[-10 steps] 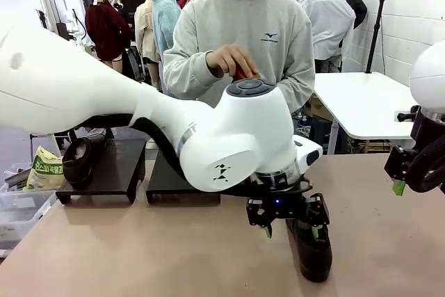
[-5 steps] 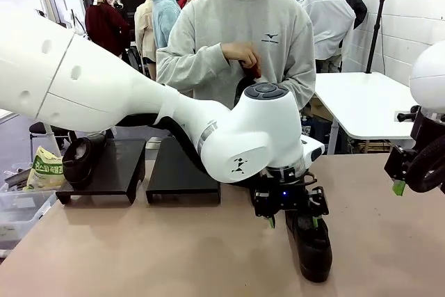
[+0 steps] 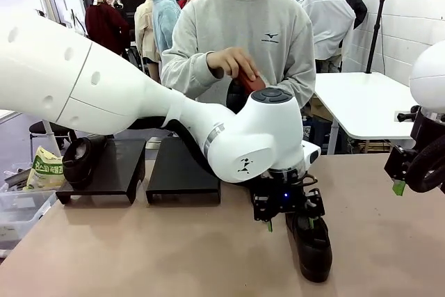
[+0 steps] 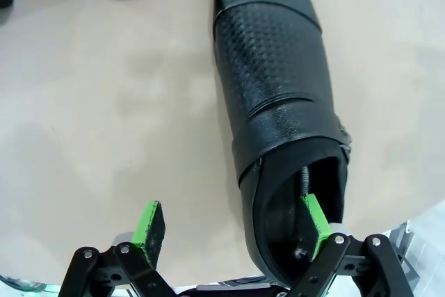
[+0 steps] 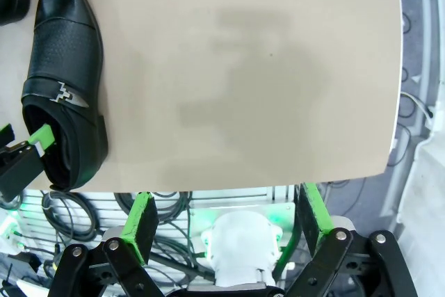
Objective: Organize the shoes by placing them on the stand.
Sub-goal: Place the Shoe from the middle of the table onto the Shoes Stand.
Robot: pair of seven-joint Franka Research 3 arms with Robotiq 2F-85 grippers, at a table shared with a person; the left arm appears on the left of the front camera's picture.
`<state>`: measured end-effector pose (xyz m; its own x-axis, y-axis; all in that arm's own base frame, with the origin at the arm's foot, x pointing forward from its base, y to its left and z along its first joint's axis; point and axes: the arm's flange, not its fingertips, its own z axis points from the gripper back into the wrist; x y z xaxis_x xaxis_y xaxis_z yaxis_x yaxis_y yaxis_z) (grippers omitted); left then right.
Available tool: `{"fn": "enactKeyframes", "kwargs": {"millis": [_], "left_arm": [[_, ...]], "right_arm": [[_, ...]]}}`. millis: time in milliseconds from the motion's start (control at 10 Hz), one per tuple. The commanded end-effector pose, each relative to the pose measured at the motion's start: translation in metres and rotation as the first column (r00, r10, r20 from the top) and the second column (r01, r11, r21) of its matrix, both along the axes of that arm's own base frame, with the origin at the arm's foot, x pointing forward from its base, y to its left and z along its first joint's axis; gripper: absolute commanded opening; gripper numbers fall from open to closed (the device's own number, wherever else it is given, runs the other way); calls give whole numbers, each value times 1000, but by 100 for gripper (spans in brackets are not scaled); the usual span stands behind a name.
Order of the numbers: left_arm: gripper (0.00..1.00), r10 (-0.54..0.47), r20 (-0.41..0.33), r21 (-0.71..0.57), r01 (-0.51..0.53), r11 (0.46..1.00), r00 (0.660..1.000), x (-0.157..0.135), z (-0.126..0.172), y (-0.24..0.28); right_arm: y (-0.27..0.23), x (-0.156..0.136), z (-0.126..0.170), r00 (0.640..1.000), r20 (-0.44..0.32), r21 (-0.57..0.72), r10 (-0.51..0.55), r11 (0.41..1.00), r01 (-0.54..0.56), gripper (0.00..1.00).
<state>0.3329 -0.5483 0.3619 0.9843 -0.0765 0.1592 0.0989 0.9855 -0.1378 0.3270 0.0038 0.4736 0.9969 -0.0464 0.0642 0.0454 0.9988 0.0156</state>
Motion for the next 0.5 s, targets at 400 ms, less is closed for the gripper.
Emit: {"fn": "enactKeyframes", "kwargs": {"millis": [400], "left_arm": [[69, 31, -67, 20, -30, 999, 997, 4, -4, -7]], "right_arm": [[-1, 0, 0, 1000, -4, 1, 8, 1000, -8, 100]]}}
